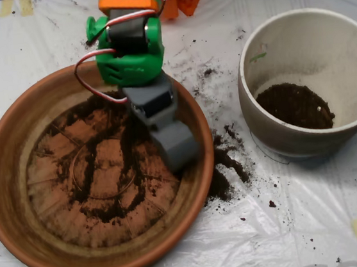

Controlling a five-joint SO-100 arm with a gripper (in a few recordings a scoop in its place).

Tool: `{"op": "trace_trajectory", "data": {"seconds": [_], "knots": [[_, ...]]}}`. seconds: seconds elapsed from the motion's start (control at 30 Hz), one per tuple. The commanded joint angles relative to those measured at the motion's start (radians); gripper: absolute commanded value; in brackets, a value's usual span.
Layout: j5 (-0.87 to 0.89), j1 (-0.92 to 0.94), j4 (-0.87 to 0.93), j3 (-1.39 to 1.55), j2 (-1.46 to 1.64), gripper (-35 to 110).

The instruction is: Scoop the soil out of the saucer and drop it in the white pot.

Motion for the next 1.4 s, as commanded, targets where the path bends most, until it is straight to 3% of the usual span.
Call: {"op": "trace_trajectory", "data": {"seconds": [0.0,0.27,0.53,1.17,1.37], "knots": [[-0.014,0.008,0.038,-0.103,-0.043,39],[-0.115,-0.034,0.064,0.011,0.051,27],[-0.181,-0.023,0.081,0.087,0.133,26],[-0.525,0.209,0.109,0.117,0.169,19],[-0.568,0.247,0.109,0.112,0.195,0]]}}
